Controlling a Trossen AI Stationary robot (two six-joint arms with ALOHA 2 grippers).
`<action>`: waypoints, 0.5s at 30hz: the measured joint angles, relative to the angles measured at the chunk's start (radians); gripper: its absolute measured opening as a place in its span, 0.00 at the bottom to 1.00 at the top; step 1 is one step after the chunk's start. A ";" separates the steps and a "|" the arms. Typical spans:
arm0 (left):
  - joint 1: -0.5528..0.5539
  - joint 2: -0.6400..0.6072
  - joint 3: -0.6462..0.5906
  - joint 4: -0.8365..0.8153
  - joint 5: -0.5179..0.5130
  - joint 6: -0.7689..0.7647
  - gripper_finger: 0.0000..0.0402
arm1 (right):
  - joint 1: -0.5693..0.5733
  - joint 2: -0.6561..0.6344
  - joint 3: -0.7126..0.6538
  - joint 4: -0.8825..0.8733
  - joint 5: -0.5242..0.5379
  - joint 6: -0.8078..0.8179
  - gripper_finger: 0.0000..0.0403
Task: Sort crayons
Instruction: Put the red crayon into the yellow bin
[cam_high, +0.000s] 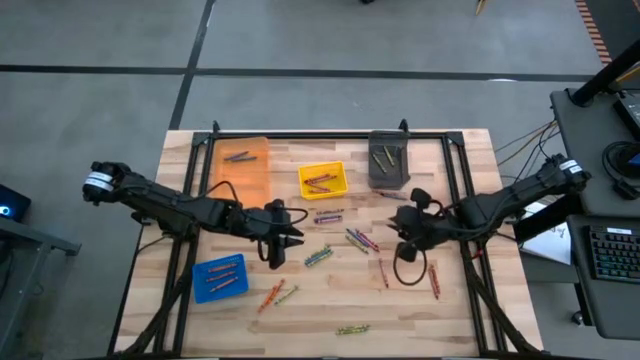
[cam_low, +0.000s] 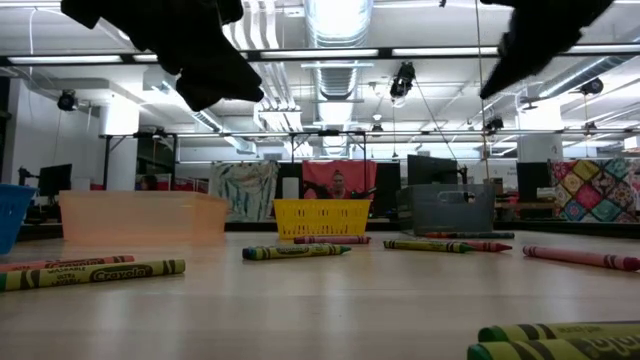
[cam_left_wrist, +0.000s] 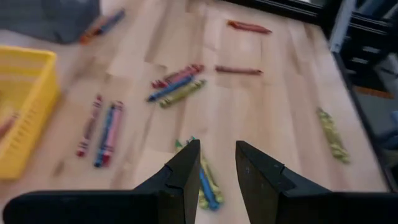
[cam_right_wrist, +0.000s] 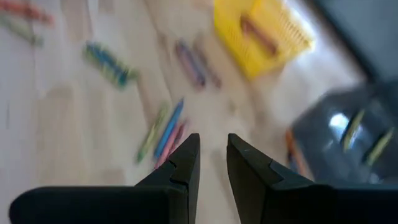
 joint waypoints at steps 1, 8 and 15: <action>0.000 0.003 0.000 0.007 -0.022 0.009 0.21 | -0.001 0.000 -0.009 0.050 0.026 -0.034 0.17; 0.001 0.048 0.000 0.049 -0.080 0.091 0.21 | -0.001 0.001 -0.078 0.468 0.086 -0.318 0.17; 0.012 0.130 0.000 0.131 -0.118 0.135 0.21 | -0.001 0.001 -0.082 0.541 0.086 -0.402 0.17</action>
